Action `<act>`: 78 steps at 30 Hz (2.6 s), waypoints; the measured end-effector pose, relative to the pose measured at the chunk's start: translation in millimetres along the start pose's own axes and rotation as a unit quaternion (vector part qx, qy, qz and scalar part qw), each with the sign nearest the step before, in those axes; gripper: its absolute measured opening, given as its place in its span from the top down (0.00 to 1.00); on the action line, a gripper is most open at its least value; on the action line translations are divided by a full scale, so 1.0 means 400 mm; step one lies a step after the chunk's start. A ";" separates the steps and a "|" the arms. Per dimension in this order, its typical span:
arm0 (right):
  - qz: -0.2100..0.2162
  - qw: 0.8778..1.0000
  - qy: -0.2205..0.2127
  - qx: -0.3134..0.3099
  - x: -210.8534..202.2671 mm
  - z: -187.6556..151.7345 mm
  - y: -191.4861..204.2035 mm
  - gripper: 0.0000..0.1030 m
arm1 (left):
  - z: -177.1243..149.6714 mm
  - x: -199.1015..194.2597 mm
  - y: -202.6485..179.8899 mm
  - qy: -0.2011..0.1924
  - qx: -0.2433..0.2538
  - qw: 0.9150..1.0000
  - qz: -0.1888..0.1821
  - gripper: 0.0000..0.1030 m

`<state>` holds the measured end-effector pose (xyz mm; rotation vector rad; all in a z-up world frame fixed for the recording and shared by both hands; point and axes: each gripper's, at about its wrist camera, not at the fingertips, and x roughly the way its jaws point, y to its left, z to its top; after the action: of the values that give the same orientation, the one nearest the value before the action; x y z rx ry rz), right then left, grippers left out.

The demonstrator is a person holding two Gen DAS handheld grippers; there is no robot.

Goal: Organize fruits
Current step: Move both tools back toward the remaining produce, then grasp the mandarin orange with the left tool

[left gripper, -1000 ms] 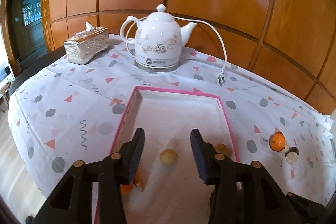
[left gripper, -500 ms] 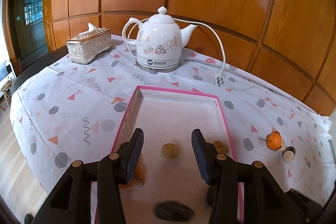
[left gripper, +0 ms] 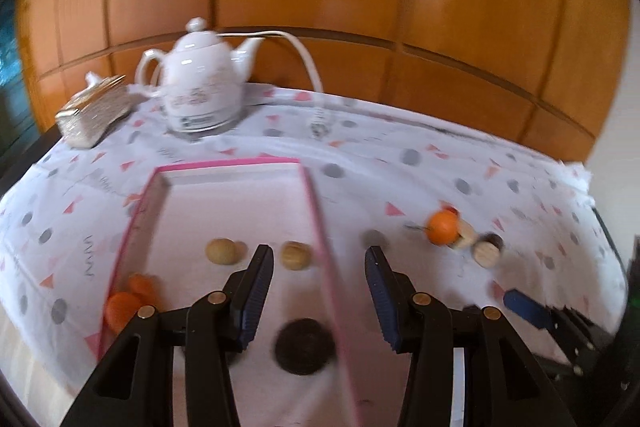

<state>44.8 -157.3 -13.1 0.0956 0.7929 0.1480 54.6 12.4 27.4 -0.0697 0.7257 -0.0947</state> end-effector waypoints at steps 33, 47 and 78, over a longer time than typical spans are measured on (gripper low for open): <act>-0.094 0.993 -0.018 0.064 -0.046 -0.029 -0.198 0.43 | -0.058 0.073 -0.213 0.043 0.072 0.995 -0.045 0.53; -0.058 0.996 -0.010 0.062 -0.014 0.003 -0.214 0.56 | -0.049 0.121 -0.220 0.064 0.062 0.995 -0.048 0.53; -0.039 0.999 0.011 0.025 0.094 0.053 -0.224 0.55 | 0.073 0.372 -0.284 0.112 0.008 0.990 -0.086 0.53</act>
<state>94.8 -239.7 -37.3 0.1100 0.8215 0.0561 177.8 -116.1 -37.9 -0.1067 0.9421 -0.2761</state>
